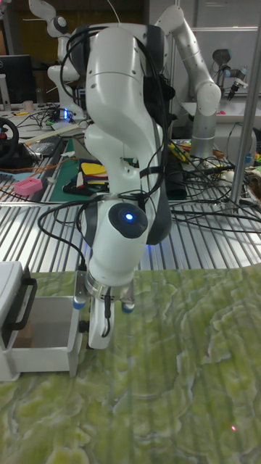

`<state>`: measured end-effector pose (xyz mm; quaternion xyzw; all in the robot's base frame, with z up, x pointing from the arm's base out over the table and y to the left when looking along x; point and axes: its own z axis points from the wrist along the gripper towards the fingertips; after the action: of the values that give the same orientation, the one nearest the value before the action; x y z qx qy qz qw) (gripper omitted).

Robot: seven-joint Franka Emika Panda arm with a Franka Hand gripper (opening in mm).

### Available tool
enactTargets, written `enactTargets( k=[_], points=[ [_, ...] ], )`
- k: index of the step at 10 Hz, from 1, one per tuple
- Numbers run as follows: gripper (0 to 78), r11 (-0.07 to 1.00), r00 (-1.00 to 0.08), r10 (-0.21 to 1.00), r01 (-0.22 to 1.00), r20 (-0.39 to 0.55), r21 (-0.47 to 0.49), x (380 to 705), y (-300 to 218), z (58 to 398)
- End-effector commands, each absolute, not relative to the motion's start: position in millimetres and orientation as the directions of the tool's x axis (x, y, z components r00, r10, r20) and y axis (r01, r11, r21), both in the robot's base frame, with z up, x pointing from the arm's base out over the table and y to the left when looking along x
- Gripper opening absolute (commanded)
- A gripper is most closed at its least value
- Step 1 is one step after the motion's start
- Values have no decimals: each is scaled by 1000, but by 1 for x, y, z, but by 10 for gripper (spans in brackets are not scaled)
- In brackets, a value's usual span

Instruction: Grasp the handle and close the drawer

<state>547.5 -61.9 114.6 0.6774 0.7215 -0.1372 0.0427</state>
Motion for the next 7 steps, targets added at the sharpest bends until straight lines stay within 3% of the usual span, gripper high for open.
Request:
enactTargets(
  k=[1, 7],
  points=[
    [773, 51, -88, 957, 989, -276, -140, 548, -62, 116],
    [773, 51, -88, 958, 989, -274, -139, 548, -62, 118]
  ],
)
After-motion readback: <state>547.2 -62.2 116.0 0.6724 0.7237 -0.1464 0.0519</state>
